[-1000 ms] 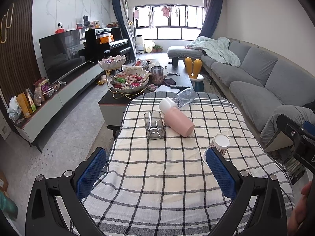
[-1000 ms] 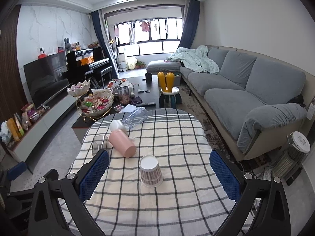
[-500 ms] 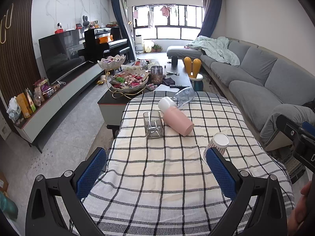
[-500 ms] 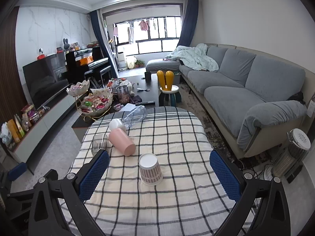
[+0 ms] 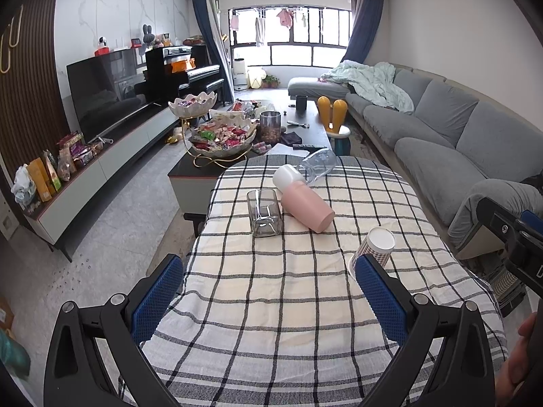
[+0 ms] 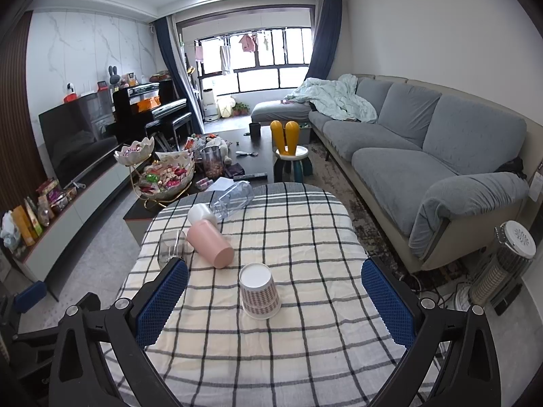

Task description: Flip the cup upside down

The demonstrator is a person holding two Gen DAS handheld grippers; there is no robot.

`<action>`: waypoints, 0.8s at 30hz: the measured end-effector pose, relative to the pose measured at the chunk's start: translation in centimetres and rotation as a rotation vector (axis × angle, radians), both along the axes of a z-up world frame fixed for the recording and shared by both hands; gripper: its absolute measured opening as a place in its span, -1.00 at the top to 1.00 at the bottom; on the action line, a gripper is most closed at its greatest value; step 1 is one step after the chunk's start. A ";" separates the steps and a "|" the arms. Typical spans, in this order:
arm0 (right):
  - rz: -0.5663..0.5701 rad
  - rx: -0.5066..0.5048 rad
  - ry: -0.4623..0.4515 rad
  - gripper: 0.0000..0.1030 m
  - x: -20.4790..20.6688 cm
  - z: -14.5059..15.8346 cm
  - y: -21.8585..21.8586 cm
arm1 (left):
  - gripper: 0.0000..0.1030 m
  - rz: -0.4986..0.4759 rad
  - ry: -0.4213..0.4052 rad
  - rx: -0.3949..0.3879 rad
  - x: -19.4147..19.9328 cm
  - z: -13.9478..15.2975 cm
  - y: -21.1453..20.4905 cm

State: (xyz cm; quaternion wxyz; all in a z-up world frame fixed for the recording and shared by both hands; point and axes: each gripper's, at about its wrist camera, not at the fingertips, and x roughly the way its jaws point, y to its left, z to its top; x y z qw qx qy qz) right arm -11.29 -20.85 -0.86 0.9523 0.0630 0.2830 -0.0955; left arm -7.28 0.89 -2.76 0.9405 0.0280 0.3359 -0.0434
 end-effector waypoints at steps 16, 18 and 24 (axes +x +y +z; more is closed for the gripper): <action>-0.001 0.002 0.001 -0.99 0.0 0.0 -0.1 | -1.00 -0.002 0.002 -0.001 -0.1 -0.1 0.0; -0.001 0.004 0.002 -0.99 0.0 0.0 -0.2 | -1.00 -0.001 0.001 0.000 0.1 -0.1 -0.1; -0.001 0.004 0.003 -0.99 0.0 0.0 -0.2 | -1.00 -0.001 0.002 -0.001 0.1 -0.1 0.0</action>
